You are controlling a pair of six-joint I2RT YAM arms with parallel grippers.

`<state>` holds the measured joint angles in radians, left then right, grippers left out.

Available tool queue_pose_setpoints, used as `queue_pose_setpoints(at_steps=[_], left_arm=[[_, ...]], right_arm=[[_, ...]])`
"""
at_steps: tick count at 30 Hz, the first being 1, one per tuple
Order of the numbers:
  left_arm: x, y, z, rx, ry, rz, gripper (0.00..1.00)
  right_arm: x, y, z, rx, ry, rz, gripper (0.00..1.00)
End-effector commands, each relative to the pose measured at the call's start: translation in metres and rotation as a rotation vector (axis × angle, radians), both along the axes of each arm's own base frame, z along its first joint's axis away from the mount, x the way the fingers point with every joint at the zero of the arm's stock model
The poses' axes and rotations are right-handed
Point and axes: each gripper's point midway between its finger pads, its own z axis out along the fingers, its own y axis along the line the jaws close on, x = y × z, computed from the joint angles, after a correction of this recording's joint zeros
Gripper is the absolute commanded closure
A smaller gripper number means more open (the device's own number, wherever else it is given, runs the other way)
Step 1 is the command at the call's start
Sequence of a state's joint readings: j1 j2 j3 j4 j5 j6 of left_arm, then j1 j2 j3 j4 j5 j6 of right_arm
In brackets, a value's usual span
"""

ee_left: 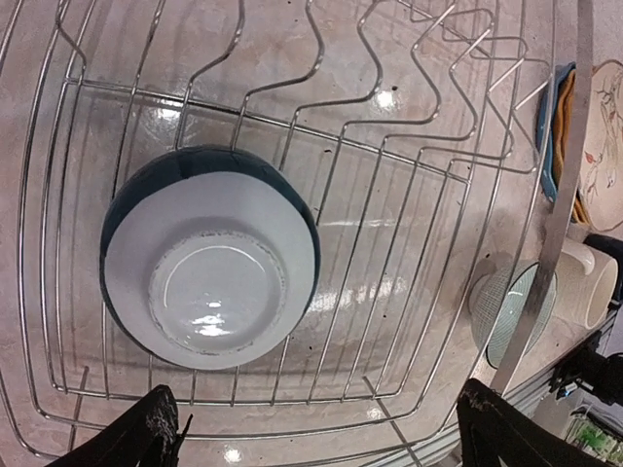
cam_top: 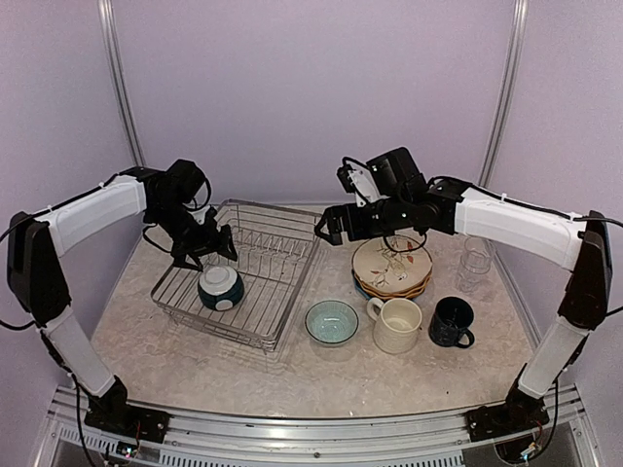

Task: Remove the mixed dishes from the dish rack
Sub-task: Move the bowl to the dish rack.

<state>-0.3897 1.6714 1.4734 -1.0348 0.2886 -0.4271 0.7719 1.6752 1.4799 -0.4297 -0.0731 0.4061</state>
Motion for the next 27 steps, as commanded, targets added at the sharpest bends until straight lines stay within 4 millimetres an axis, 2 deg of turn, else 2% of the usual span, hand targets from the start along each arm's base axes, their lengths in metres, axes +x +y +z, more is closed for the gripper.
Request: queue_pose_setpoints(at_steps=[1,3,5,9,12,17,23,27], left_arm=[[0.022,0.008,-0.023,0.046,-0.002,0.139,0.04],[0.031,0.015,-0.035,0.103,-0.001,0.181,0.02],[0.038,0.023,-0.047,0.155,-0.014,0.223,0.01],[0.047,0.031,-0.058,0.17,-0.044,0.28,0.01],[0.047,0.028,-0.066,0.17,-0.035,0.283,0.01],[0.049,0.031,-0.077,0.274,-0.08,0.294,0.01],[0.04,0.033,-0.095,0.243,-0.059,0.343,0.01],[0.037,0.021,-0.089,0.127,-0.082,0.34,0.01]], right_arm=[[0.002,0.044,0.018,0.096,-0.013,0.066,0.0],[0.004,0.057,0.014,0.118,0.003,0.074,0.0],[0.011,0.061,0.003,0.138,0.052,0.027,0.0],[0.026,0.051,-0.022,0.114,0.106,-0.101,0.0],[0.031,0.045,-0.045,0.092,0.141,-0.154,0.0],[0.037,0.051,-0.076,0.095,0.199,-0.162,0.02],[0.042,0.064,-0.087,0.192,0.254,-0.139,0.11],[0.044,0.071,-0.092,0.203,0.271,-0.119,0.2]])
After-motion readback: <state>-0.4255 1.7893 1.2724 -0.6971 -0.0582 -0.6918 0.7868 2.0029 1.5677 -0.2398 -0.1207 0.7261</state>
